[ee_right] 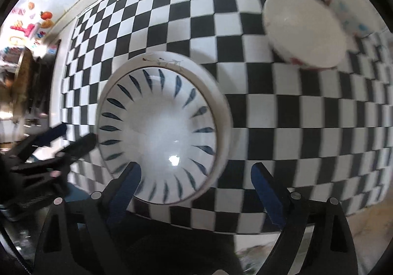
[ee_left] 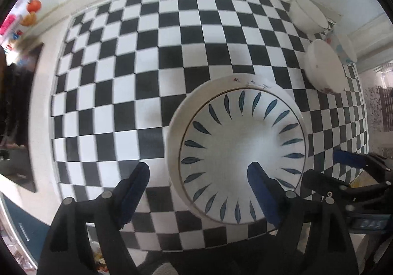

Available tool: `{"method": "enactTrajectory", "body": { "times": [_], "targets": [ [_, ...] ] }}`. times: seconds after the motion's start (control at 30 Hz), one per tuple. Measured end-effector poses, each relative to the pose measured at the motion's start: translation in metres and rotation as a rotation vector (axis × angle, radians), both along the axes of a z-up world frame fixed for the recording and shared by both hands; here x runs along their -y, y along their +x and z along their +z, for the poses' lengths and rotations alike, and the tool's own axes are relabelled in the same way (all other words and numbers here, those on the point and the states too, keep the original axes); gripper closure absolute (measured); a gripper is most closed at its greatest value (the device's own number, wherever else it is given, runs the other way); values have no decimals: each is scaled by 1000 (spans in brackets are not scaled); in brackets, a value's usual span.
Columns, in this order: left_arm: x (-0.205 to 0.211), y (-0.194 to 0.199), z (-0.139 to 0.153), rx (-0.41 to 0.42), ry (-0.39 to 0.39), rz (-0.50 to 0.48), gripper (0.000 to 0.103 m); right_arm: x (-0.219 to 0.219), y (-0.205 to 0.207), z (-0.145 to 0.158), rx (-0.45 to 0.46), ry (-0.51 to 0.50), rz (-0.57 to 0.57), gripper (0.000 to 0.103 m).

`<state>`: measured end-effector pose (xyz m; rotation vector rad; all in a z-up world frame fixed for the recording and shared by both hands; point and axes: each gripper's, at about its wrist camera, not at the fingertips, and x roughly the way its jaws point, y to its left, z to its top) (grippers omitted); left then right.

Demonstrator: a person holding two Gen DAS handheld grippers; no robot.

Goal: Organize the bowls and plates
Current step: 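Open both tools and lift them away from the blue-striped plate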

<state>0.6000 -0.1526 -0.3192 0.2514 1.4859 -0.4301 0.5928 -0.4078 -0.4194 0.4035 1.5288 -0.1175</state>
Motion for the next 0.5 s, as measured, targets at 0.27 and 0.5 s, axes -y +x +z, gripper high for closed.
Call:
{"method": "enactTrajectory", "body": {
  "times": [0.27, 0.5],
  "targets": [
    [-12, -27, 77, 92, 3, -13, 22, -10, -35, 86, 117, -115, -34, 10],
    [-25, -50, 123, 109, -31, -18, 22, -31, -64, 161, 228, -155, -40, 10]
  ]
}}
